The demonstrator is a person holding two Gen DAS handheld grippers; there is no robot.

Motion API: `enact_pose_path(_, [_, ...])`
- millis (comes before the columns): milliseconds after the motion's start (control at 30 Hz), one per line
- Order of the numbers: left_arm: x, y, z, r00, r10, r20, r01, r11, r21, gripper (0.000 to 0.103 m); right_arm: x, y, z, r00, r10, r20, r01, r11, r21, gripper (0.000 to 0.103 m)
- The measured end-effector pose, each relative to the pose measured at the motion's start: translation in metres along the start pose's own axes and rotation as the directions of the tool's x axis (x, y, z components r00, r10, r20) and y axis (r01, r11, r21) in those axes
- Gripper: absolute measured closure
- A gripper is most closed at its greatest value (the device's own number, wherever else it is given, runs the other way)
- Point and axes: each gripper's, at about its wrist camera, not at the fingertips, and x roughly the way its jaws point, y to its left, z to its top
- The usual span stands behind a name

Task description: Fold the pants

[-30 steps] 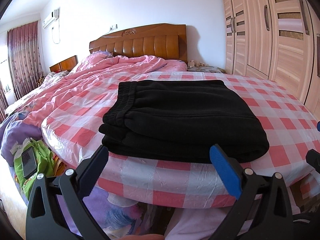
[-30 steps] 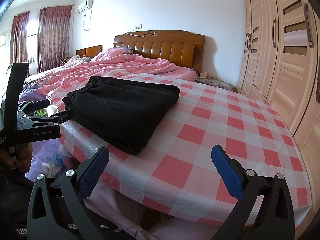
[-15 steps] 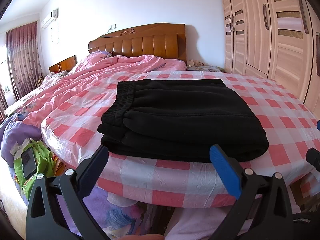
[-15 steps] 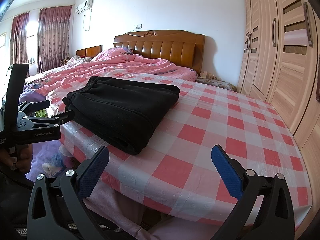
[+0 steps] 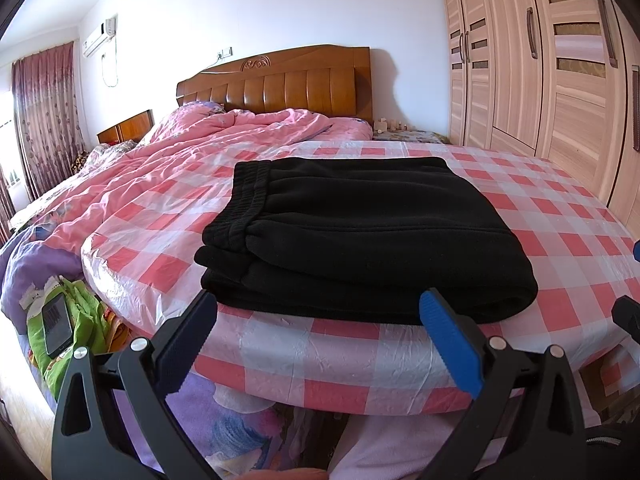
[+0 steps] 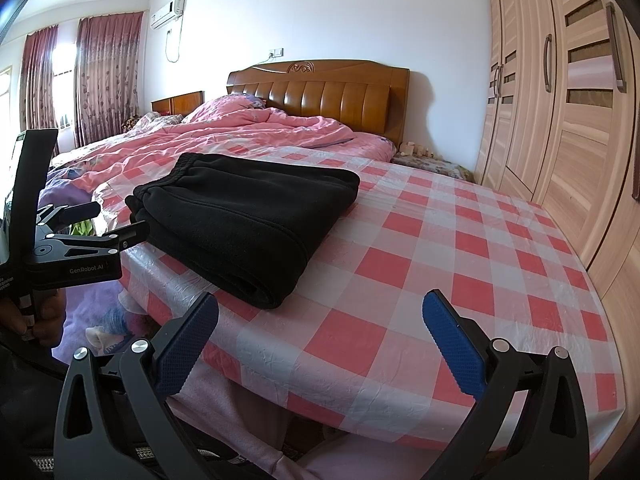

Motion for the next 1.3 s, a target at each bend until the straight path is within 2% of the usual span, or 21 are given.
enact_pose_path(1100, [0.0001, 0.0021, -0.0003, 1.0, 0.0, 0.004, 0.0, 1.0, -0.001, 0.002, -0.0002, -0.0003, 0.0004, 1.0, 0.001, -0.001, -0.001, 1.0, 0.003, 0.004])
enact_pose_path(1300, [0.0042, 0.0032, 0.0003, 1.0, -0.008, -0.017, 0.008, 1.0, -0.006, 0.002, -0.0002, 0.0003, 0.0004, 1.0, 0.001, -0.001, -0.001, 1.0, 0.003, 0.004])
